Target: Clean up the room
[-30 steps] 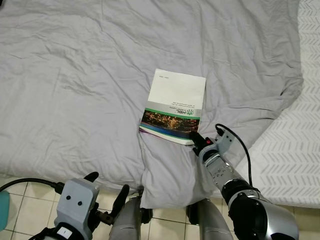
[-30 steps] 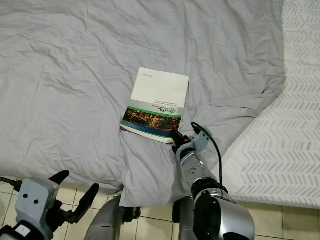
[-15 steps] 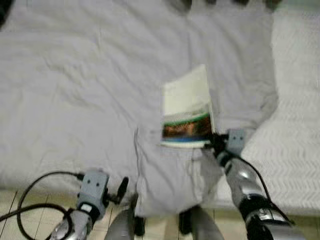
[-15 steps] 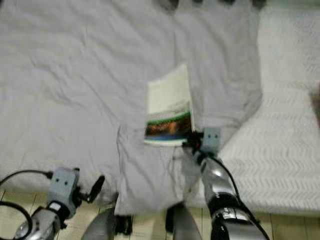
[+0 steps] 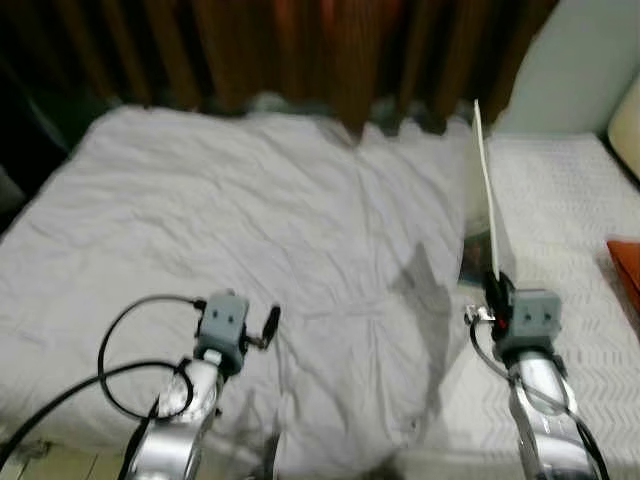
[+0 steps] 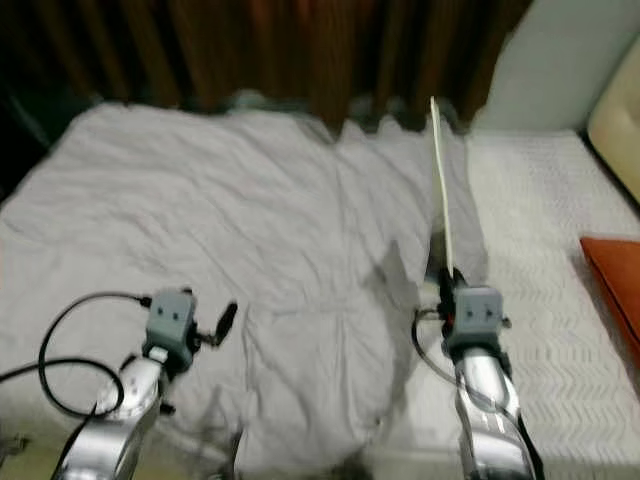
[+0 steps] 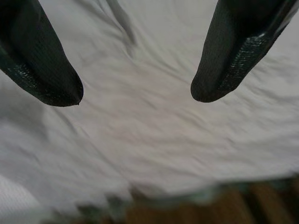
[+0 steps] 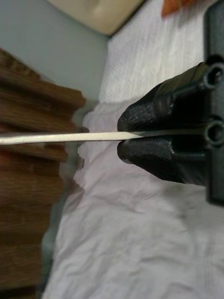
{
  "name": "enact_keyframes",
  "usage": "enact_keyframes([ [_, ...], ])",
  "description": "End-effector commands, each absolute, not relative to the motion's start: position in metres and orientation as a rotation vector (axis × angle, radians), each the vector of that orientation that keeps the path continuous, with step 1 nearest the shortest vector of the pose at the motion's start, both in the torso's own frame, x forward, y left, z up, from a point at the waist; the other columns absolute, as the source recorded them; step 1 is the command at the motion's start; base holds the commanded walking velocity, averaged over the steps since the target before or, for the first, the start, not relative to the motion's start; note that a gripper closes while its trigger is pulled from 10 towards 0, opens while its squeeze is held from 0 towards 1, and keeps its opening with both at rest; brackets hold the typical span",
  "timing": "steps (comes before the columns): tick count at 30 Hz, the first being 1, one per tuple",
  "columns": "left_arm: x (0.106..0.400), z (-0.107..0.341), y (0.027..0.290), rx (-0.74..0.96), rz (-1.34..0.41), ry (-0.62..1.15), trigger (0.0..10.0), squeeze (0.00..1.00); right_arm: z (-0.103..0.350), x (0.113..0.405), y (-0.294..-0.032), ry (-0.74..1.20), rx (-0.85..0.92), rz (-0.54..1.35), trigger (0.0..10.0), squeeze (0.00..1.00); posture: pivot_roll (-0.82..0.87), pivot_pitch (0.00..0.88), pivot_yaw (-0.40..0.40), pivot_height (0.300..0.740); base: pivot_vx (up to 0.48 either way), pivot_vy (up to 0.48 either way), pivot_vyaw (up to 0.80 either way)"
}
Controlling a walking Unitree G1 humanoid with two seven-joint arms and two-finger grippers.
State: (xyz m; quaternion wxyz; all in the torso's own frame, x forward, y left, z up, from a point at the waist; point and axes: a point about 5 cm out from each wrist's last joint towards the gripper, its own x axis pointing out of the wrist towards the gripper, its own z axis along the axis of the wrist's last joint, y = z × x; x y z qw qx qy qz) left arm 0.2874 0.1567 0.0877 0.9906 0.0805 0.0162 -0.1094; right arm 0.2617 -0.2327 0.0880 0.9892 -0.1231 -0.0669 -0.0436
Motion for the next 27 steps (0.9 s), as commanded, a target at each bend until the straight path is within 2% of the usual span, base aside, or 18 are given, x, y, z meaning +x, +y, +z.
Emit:
enact_keyframes([
  [1,0.284,0.084,0.162,0.158,-0.183,0.024,10.0,0.0,0.098,0.255,-0.232,-0.181,-0.29,-0.084,0.0,0.0,-0.07,0.0,-0.022,0.74,0.0,0.0,0.0],
  [3,0.277,0.086,0.163,0.128,-0.168,0.003,10.0,0.0,0.086,0.236,-0.234,-0.135,-0.293,-0.078,0.0,0.0,-0.06,0.0,-0.02,0.74,0.0,0.0,0.0],
  [4,0.277,0.086,0.163,0.128,-0.168,0.003,10.0,0.0,0.086,0.236,-0.234,-0.135,-0.293,-0.078,0.0,0.0,-0.06,0.0,-0.02,0.74,0.0,0.0,0.0],
  [9,0.265,0.1,0.149,0.112,-0.221,-0.094,10.0,0.0,0.072,0.199,-0.228,-0.054,-0.25,-0.081,0.0,0.0,-0.06,0.0,-0.005,0.74,0.0,0.0,0.0],
  [11,0.262,0.099,0.146,0.107,-0.223,-0.096,10.0,0.0,0.07,0.195,-0.227,-0.035,-0.235,-0.086,0.0,0.0,-0.06,0.0,-0.005,0.74,0.0,0.0,0.0],
  [16,0.263,0.083,0.141,0.059,-0.215,-0.042,10.0,0.0,0.063,0.21,-0.221,0.024,-0.103,-0.053,0.0,0.0,-0.07,0.0,-0.002,0.74,0.0,-0.16,0.0],
  [22,0.269,0.083,0.145,0.068,-0.231,-0.027,10.0,0.0,0.066,0.226,-0.215,0.027,-0.095,-0.046,0.0,0.0,-0.08,0.0,0.02,0.74,0.0,-0.48,0.0],
  [27,0.276,0.078,0.151,0.072,-0.235,-0.017,10.0,0.0,0.064,0.227,-0.209,0.033,-0.11,0.012,0.0,0.0,-0.09,0.0,0.031,0.74,0.0,-0.475,0.0],
])
